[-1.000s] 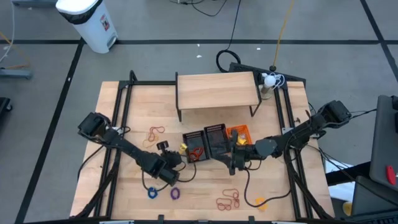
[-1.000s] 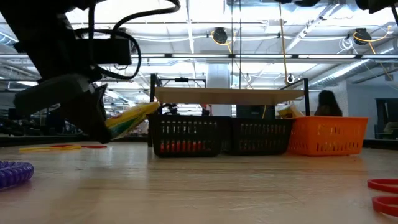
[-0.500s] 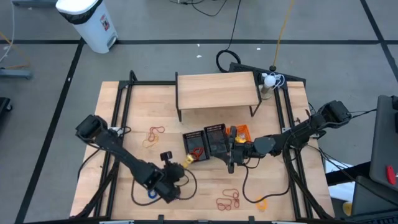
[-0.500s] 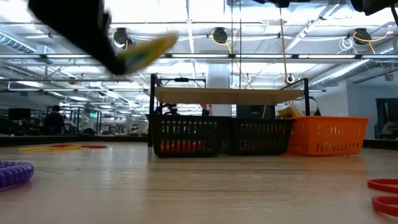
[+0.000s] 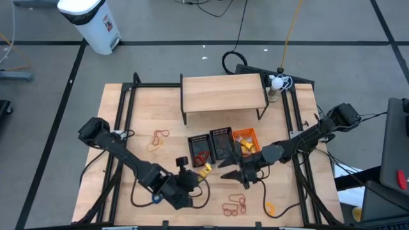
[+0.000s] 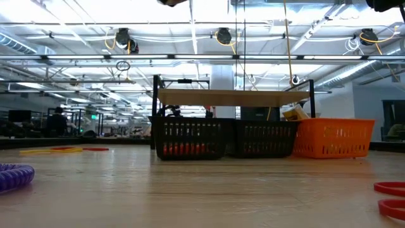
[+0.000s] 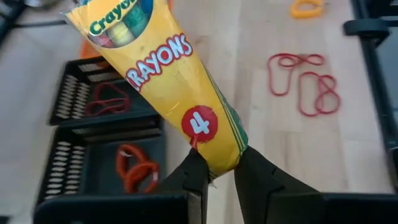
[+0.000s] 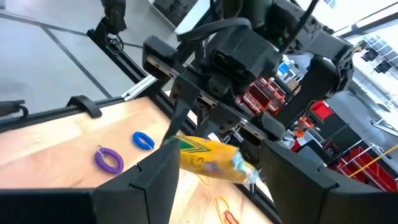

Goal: Pick & Place Office Desk Supplies
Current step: Put the yellow crayon bag into the orange bin

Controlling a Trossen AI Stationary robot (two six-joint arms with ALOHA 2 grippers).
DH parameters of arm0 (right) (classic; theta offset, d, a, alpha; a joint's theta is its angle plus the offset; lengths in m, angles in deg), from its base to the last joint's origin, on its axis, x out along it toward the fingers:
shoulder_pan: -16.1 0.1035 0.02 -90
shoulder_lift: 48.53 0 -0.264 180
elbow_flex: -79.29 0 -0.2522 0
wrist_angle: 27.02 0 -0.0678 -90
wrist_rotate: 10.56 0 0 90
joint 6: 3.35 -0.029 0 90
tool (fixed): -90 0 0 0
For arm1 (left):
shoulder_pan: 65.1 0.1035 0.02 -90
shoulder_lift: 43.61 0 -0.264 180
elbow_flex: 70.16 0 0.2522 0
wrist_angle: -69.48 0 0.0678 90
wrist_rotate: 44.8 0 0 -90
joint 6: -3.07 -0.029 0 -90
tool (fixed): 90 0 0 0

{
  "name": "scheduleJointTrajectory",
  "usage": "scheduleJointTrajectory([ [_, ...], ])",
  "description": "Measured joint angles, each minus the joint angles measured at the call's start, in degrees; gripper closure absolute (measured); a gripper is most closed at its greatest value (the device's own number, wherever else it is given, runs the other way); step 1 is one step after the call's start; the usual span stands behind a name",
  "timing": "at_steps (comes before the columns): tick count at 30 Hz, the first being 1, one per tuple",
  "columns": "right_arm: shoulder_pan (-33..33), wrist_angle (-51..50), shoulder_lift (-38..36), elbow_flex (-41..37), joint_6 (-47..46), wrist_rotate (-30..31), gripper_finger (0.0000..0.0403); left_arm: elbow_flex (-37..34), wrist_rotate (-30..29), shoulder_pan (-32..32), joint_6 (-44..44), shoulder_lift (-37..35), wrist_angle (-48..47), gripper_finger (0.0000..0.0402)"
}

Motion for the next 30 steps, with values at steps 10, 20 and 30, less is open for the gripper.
scheduleJointTrajectory([
  [10,-1.7,-3.35,0.02,0.0,1.51,0.02,0.0193,0.0,6.55,1.38,-5.89,0.36,9.34,0.0352],
  [20,-1.7,-2.49,0.02,0.0,2.54,-0.1,0.0193,0.0,8.77,1.9,-9.43,0.36,12.12,0.0352],
  [30,-1.64,-2.86,0.02,-0.02,2.56,-0.45,0.0193,0.0,11.28,5.47,-11.1,0.36,12.39,0.0352],
])
